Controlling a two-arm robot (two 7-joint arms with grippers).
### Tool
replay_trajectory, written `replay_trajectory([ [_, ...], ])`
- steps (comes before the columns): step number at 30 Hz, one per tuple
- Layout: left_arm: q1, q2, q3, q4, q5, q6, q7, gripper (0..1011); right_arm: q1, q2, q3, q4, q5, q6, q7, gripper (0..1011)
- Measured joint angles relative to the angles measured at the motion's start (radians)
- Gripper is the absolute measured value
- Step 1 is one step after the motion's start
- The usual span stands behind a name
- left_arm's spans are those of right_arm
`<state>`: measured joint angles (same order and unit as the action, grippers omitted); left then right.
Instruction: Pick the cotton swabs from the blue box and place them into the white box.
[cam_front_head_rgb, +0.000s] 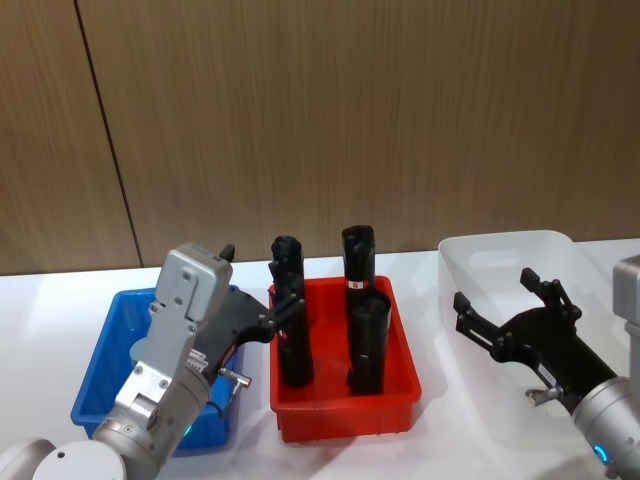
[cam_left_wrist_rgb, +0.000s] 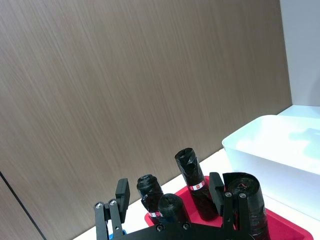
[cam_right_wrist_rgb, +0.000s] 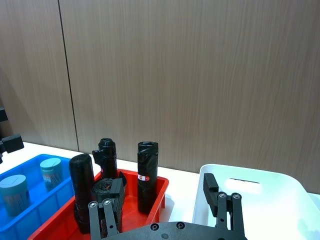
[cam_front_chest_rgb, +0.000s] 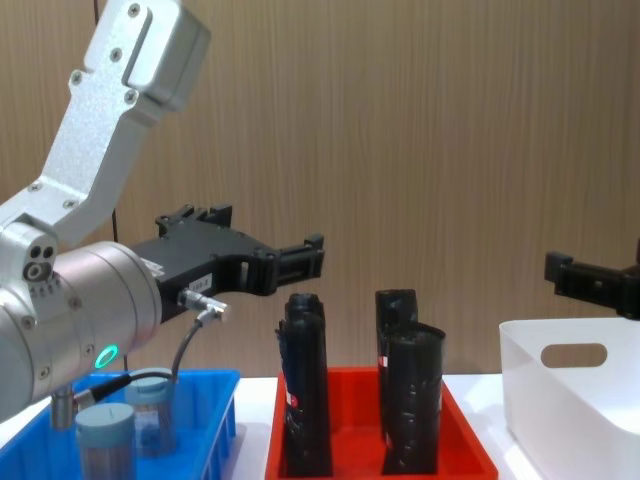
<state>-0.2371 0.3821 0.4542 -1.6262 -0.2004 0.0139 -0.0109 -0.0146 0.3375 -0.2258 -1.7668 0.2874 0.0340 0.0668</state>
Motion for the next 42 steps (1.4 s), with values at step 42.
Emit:
replay_trajectory([
  [42, 0.003, -0.004, 0.001, -0.008, 0.008, 0.021, 0.019, 1004, 0.0, 0.0, 0.0, 0.0, 0.0, 0.0, 0.0, 1002],
])
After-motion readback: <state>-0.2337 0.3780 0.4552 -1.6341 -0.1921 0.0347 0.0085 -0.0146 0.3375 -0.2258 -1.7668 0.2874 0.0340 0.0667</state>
